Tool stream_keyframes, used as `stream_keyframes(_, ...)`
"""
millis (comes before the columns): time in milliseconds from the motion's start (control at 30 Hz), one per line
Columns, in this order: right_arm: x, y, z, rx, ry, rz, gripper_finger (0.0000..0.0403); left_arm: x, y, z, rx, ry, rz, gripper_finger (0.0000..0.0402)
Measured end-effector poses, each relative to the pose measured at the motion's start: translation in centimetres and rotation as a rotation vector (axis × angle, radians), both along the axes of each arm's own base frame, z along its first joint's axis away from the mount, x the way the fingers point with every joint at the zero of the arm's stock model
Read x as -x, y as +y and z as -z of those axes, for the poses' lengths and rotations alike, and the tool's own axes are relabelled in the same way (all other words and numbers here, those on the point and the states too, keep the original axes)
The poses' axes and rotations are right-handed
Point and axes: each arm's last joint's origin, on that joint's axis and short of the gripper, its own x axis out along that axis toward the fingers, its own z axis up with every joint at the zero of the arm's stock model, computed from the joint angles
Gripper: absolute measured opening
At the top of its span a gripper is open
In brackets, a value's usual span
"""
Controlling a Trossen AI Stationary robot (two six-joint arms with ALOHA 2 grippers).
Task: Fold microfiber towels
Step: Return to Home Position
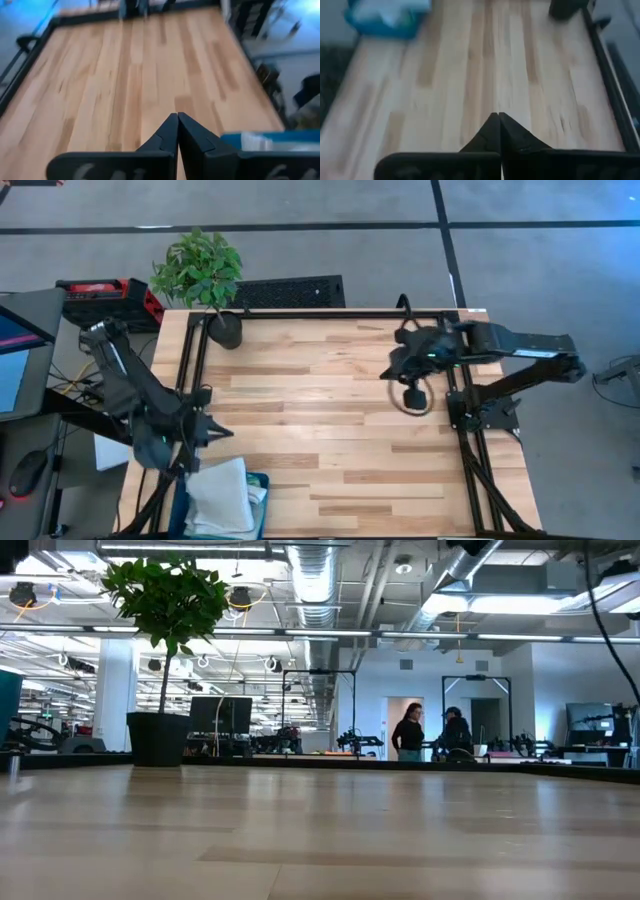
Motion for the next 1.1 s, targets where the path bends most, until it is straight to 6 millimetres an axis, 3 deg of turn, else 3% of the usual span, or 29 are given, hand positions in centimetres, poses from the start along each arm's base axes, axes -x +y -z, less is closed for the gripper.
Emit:
stream_keyframes(233,3.5,0.6,3.8,-0.024,-0.222,-0.004,0.0032,0.4,4.1,1.5,0.035,-0.185,0.111,0.0)
stream_keyframes(400,5.9,0.4,6.0,-0.032,-0.336,0.035,0.0014,1.4,7.1,3.2,-0.022,-0.224,0.025,0.0)
stream_keyframes(567,8.3,0.2,7.5,-0.055,-0.485,0.046,0.0009,3.2,9.2,3.2,0.015,-0.32,-0.074,0.0)
stream_keyframes(900,11.2,-0.1,11.1,-0.063,-0.689,0.046,0.0015,6.3,11.0,6.4,0.141,-0.511,-0.156,0.0)
stream_keyframes(1100,11.4,-0.2,13.6,-0.055,-0.788,0.061,0.0014,5.5,10.7,8.3,0.114,-0.524,-0.18,0.0)
